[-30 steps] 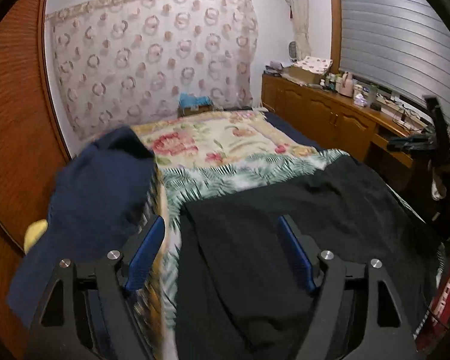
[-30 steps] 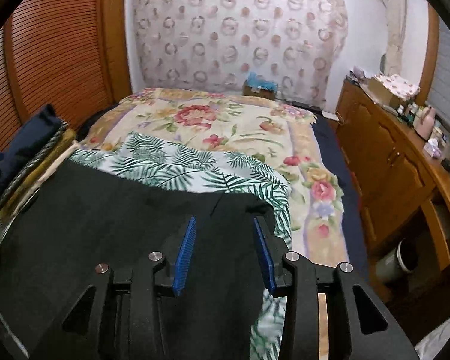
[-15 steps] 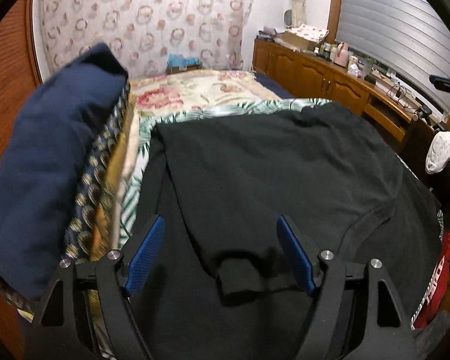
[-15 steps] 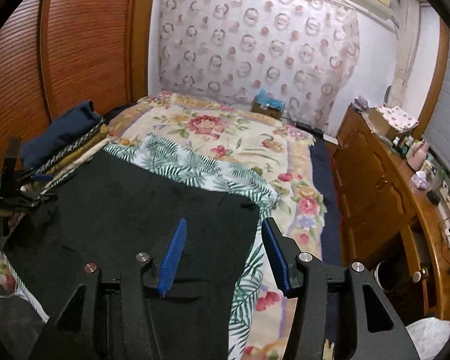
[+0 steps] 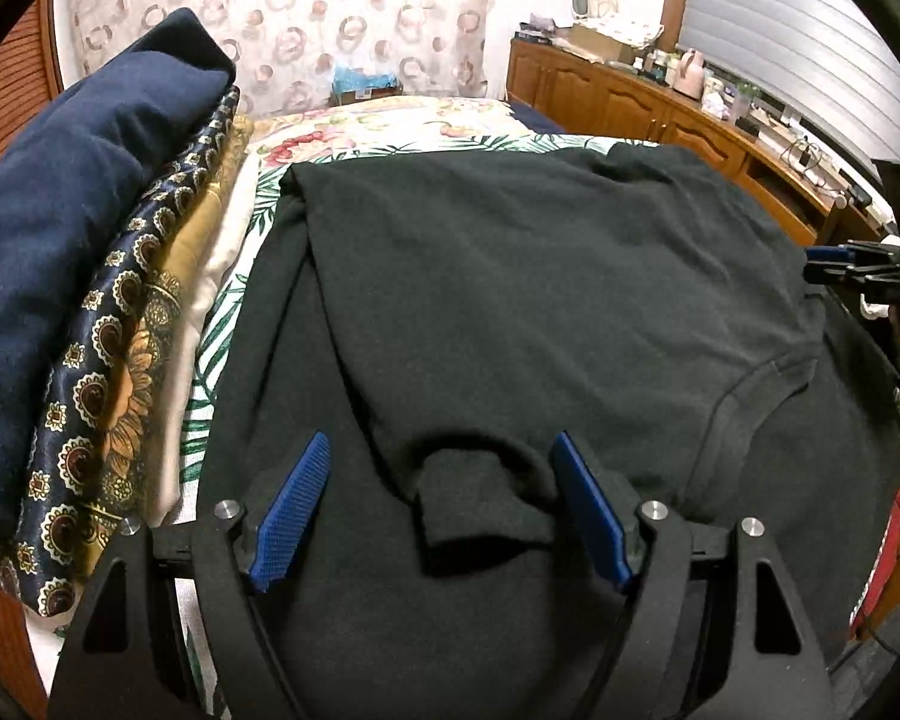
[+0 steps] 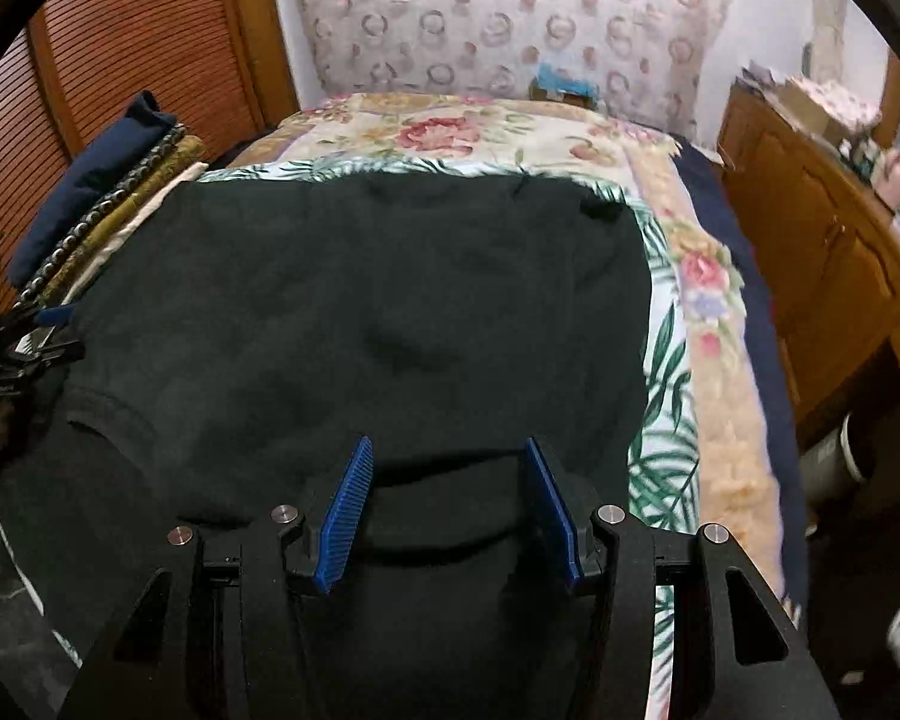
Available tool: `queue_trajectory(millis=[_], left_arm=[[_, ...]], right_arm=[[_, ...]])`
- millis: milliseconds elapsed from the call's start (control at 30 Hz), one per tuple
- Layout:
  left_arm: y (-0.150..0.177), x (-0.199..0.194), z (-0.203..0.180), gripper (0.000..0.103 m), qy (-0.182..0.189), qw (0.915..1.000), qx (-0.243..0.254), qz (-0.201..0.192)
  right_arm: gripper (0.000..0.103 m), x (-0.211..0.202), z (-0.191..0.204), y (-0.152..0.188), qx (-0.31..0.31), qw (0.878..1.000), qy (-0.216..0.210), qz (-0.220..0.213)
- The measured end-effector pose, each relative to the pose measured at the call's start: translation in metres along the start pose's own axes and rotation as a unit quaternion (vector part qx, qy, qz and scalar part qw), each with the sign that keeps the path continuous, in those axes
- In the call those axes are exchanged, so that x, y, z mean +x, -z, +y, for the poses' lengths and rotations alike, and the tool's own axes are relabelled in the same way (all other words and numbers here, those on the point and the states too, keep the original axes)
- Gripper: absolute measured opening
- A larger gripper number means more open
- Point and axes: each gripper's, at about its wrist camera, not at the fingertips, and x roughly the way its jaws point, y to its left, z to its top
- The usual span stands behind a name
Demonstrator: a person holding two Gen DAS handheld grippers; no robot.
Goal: Fold small clothes
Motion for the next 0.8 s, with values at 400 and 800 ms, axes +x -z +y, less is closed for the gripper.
queue_trajectory(millis=[400, 800], left_arm=[[-0.003, 0.006, -0.007, 0.092, -0.006, 0.9996, 0.023, 0.012], [-0.004, -0.006, 0.008, 0.017, 0.028, 0.9994, -0.01, -0.015]], right_arm=[[0.054, -0.006, 0.004, 0.001, 0.002, 1.0, 0.013, -0.003], [0.012, -0.009, 0.019, 0.006, -0.031, 0.999, 0.028, -0.021]])
